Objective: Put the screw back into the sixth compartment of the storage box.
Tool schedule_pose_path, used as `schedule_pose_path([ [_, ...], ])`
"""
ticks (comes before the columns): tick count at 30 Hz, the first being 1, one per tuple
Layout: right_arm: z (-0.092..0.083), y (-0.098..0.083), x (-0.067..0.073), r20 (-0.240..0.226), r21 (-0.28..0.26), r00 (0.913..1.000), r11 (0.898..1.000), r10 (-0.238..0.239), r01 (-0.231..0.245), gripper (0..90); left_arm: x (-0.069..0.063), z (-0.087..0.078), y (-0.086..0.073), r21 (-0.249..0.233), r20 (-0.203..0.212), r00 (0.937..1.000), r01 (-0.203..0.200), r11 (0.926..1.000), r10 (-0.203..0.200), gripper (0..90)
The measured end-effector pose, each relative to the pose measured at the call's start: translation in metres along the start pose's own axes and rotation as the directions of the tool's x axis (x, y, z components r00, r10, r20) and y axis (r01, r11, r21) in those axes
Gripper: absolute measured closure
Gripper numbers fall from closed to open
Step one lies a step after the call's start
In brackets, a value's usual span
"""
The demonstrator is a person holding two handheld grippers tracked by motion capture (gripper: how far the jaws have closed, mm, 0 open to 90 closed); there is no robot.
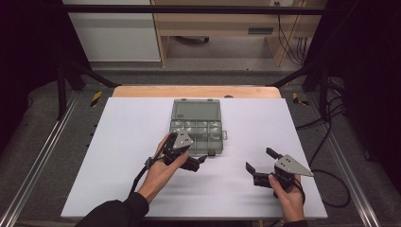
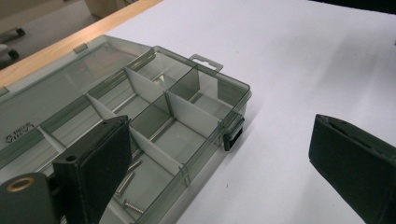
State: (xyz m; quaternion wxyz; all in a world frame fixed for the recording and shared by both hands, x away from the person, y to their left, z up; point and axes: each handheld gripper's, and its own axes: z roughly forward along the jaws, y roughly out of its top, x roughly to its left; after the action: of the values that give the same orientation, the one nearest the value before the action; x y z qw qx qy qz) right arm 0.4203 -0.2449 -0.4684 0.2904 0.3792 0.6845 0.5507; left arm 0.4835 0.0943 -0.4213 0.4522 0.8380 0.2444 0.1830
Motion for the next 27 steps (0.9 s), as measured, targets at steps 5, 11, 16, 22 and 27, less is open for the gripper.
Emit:
schedule_pose_path([
  [5,0.000,0.000,0.000,0.002,0.002,1.0000,1.000,0.001,-0.001,2.7,-0.004,-0.004,-0.002,-0.022,-0.004,1.0000,-0.004,0.9997,0.004,3.4],
  [11,0.001,0.000,0.001,0.003,0.001,1.0000,1.000,-0.002,0.002,2.9,-0.005,-0.010,-0.008,-0.052,-0.020,0.9998,-0.003,0.9987,0.002,3.1],
  [16,0.000,0.000,0.000,0.012,0.001,0.9999,1.000,0.000,0.000,2.2,-0.008,-0.015,-0.014,-0.064,-0.014,0.9999,0.000,0.9979,0.000,3.1],
  [22,0.001,0.000,0.000,0.007,0.006,1.0000,1.000,-0.004,0.004,2.4,-0.013,-0.022,-0.022,-0.097,0.018,0.9998,-0.007,0.9952,0.008,3.1],
  [27,0.000,0.000,-0.001,0.000,0.013,0.9997,1.000,0.023,-0.023,2.4,-0.014,-0.030,-0.030,-0.112,0.026,0.9996,-0.002,0.9937,0.005,3.1],
])
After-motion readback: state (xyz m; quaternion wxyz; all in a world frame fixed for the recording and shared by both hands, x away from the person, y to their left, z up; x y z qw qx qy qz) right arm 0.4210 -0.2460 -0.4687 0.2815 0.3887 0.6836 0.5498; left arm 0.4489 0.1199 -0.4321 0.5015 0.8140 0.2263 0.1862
